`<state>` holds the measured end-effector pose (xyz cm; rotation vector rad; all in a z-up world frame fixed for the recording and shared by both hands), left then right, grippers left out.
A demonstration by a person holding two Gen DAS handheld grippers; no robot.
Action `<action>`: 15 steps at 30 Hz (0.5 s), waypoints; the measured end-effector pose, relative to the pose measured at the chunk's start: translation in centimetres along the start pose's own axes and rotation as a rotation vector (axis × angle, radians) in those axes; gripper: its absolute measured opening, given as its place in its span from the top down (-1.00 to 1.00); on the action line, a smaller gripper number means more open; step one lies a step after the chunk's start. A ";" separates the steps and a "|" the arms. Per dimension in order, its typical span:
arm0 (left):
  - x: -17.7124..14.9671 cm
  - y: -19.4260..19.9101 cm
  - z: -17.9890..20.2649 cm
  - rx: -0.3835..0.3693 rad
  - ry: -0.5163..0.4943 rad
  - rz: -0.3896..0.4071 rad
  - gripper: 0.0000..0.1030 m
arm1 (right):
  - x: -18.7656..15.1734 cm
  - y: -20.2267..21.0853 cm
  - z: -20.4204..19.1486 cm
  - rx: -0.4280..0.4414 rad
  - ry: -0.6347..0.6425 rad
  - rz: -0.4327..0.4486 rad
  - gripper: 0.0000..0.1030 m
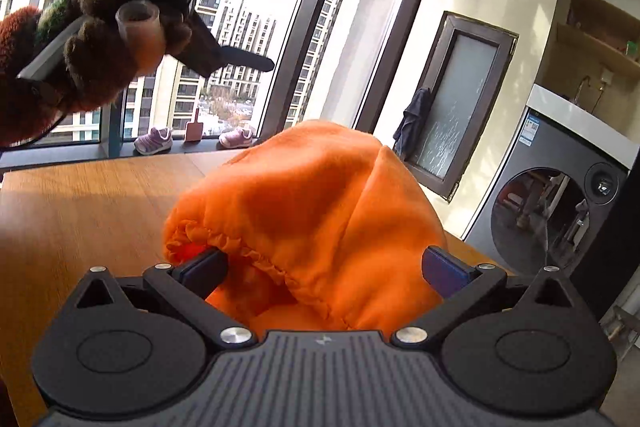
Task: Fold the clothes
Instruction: 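Press the folded bundle flat with the right gripper and release it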
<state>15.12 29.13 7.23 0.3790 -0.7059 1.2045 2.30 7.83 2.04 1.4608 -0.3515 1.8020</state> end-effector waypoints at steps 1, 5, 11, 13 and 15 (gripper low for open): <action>0.0 0.0 0.4 -0.037 0.005 -0.002 -0.97 | -0.6 -0.1 -0.1 0.003 0.005 -0.029 -1.00; -3.3 -3.4 1.6 -0.149 0.045 -0.141 -1.00 | -1.8 0.2 0.5 -0.009 0.010 -0.083 -1.00; -9.2 -7.6 -2.3 0.074 0.070 -0.305 -1.00 | 0.8 4.4 3.3 0.075 -0.148 0.019 -1.00; -10.3 -6.9 -4.0 0.127 0.103 -0.314 -1.00 | 1.9 5.3 5.0 0.080 -0.230 0.070 -1.00; -11.0 -5.7 -5.1 0.128 0.139 -0.311 -1.00 | 2.4 4.9 6.9 0.095 -0.329 0.100 -1.00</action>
Point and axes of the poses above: each gripper's, at about its wrist camera, not at the fingertips, and y roughly against the way its jaws point, z to its right, x to its top, the point moved 2 cm from there along -y, roughly the way its jaws point, and after that the axes turned 12 degrees about z, right-handed, at the moved point
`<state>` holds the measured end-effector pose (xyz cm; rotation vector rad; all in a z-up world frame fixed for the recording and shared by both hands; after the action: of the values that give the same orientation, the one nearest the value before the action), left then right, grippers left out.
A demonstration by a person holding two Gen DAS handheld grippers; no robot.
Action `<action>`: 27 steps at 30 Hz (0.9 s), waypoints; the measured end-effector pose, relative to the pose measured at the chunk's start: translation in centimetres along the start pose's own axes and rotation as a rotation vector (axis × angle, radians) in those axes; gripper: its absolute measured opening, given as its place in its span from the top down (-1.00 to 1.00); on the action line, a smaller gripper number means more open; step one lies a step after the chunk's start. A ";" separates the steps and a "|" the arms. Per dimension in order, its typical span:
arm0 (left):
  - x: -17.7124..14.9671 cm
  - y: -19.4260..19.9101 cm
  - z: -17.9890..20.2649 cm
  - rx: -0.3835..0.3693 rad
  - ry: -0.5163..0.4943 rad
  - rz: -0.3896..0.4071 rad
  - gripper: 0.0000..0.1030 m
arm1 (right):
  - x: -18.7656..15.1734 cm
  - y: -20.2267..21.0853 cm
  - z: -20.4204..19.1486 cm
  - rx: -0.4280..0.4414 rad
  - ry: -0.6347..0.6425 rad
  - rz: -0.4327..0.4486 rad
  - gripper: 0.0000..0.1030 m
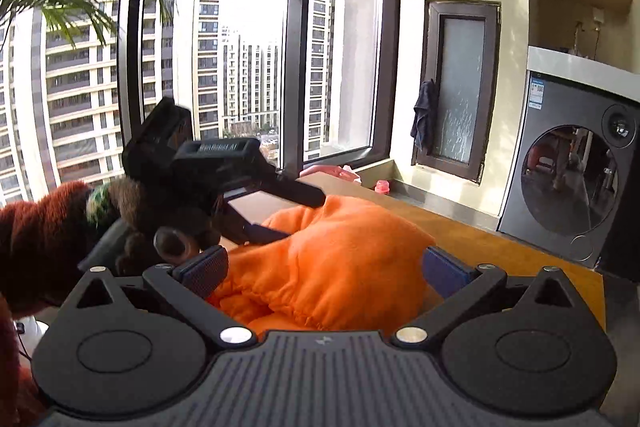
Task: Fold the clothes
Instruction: 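Press the folded bundle flat with the right gripper and release it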
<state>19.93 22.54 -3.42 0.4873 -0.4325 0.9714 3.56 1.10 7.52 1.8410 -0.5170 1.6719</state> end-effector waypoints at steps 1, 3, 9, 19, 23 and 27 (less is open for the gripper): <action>-0.2 0.3 -0.1 0.003 -0.003 -0.001 -1.00 | -0.1 -0.6 0.6 0.011 -0.040 0.000 -1.00; -0.3 0.8 -0.3 0.013 -0.014 -0.005 -1.00 | -1.0 -2.4 1.0 0.034 -0.077 -0.043 -1.00; 0.7 1.4 -0.7 0.022 -0.029 -0.003 -1.00 | -7.4 -7.4 -1.0 -0.051 0.096 -0.274 -1.00; 2.5 3.4 1.0 -0.040 -0.047 0.131 -1.00 | -2.5 -2.9 3.5 -0.071 -0.078 -0.121 -1.00; 1.6 5.1 0.4 0.040 -0.034 0.141 -1.00 | -2.1 -3.3 6.5 -0.215 -0.155 -0.079 -1.00; 0.0 6.1 0.8 0.087 -0.100 0.073 -1.00 | -5.6 -4.9 6.9 -0.332 -0.087 -0.151 -1.00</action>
<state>14.59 24.94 -1.56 0.6043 -0.5020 1.0422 11.14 -0.34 0.97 1.6681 -0.6343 1.3226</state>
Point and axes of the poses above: each gripper's, at about its wrist camera, not at the fingertips, and y roughly against the way its jaws point, z to its right, x to its top, the point moved 2 cm from there along -y, roughly the way its jaws point, and after that the axes turned 12 degrees about z, right-handed, at the moved point
